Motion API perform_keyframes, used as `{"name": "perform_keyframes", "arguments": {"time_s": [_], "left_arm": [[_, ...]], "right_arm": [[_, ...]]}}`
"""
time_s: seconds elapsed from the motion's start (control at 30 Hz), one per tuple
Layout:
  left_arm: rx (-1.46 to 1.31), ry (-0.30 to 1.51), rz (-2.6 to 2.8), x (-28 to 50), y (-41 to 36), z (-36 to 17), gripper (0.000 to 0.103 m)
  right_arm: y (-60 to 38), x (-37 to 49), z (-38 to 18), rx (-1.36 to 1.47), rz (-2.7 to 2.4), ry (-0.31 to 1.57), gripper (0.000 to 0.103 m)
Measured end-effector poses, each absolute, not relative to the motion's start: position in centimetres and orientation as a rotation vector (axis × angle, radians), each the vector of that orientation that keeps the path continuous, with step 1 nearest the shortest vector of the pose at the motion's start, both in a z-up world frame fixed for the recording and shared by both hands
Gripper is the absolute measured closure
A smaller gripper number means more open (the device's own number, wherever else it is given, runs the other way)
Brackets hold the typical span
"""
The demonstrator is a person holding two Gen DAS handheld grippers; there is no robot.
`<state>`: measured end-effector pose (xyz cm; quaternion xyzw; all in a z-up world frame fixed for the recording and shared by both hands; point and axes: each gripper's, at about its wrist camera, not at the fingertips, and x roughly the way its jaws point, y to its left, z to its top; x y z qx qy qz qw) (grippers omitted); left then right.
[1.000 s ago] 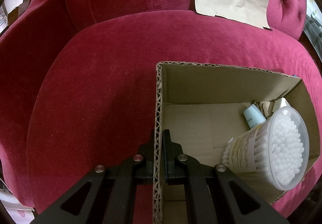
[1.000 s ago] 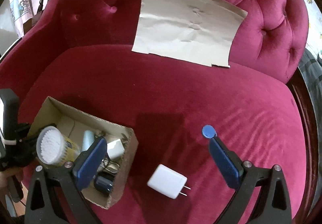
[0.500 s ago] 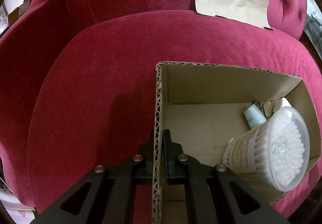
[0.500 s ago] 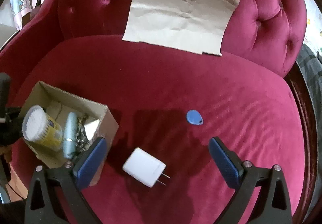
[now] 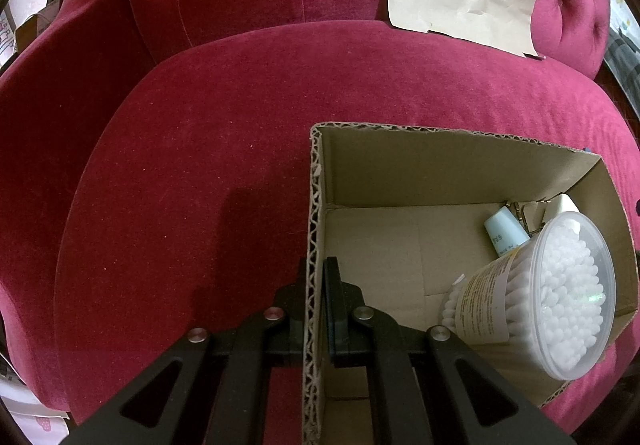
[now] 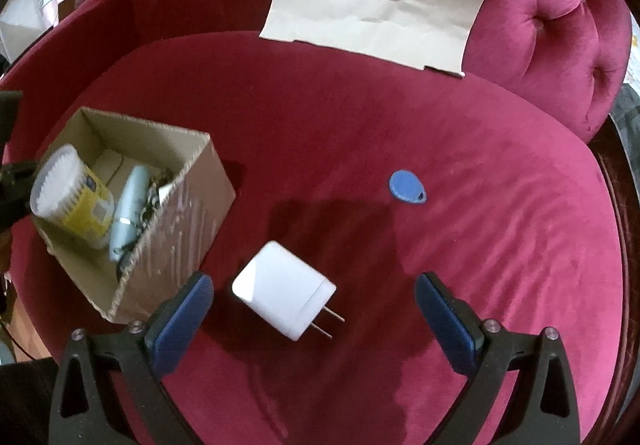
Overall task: Organize rigid objects
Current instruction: 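Move the right gripper back toward the large white plug charger, then close the right gripper on the large white plug charger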
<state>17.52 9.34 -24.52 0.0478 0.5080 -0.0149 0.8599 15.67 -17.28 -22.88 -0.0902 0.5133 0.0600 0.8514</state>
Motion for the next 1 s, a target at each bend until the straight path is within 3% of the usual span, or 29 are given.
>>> {"name": "perform_keyframes", "arguments": {"time_s": [0.63, 0.7, 0.87, 1.0], "left_arm": [[0.102, 1.066, -0.031, 17.5, 9.3, -24.5, 0.098], [0.102, 1.066, -0.031, 17.5, 9.3, -24.5, 0.098], [0.102, 1.066, -0.030, 17.5, 9.3, -24.5, 0.098], [0.103, 1.067, -0.031, 17.4, 9.3, -24.5, 0.098]], "right_arm": [[-17.6, 16.3, -25.2, -0.177, 0.177, 1.100, 0.001], [-17.5, 16.5, -25.3, -0.174, 0.186, 1.102, 0.007], [-16.9, 16.5, -26.0, -0.190, 0.225, 1.122, 0.036], [-16.7, 16.5, -26.0, -0.190, 0.235, 1.115, 0.037]]}}
